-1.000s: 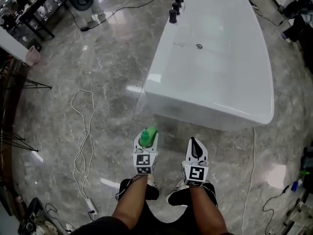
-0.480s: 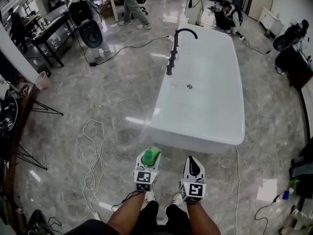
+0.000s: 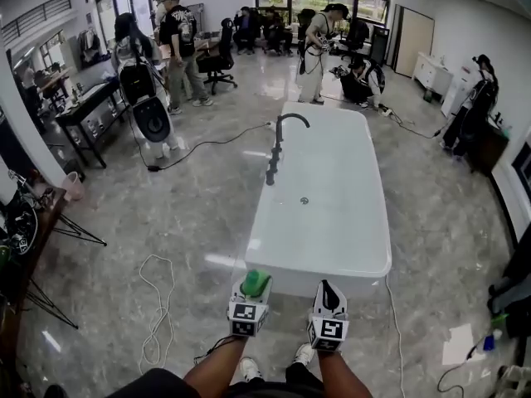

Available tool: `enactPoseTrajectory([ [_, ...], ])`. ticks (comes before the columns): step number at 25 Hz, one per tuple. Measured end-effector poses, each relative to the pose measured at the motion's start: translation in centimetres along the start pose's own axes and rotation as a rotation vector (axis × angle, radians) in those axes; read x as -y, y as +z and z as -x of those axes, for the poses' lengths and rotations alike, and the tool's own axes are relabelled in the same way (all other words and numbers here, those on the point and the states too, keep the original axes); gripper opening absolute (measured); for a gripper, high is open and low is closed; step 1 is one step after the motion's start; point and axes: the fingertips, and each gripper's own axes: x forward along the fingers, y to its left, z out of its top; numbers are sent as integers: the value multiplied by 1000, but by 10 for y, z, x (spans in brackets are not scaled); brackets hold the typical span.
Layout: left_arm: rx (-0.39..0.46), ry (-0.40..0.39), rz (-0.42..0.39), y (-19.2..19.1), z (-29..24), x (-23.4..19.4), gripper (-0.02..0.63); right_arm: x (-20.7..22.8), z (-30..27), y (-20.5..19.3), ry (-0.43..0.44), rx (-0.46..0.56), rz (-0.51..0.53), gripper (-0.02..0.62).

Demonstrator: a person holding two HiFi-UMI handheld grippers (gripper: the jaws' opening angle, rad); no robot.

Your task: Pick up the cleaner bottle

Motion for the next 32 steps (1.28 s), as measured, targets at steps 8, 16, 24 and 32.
enactPoseTrajectory([
  [8,20,-17,-20,31,-41,41,189,60,-22,17,31,3,54,15],
  [16,86,18,-22,67,-85,75,189,123,-46,33,44,16,73,15],
  [24,95,28,-43,78,-107,92,189,155,-56,36,16,36,42,15],
  [32,102,8,-59,90,-114,83,189,154,-64,40,-7,46,41,15],
])
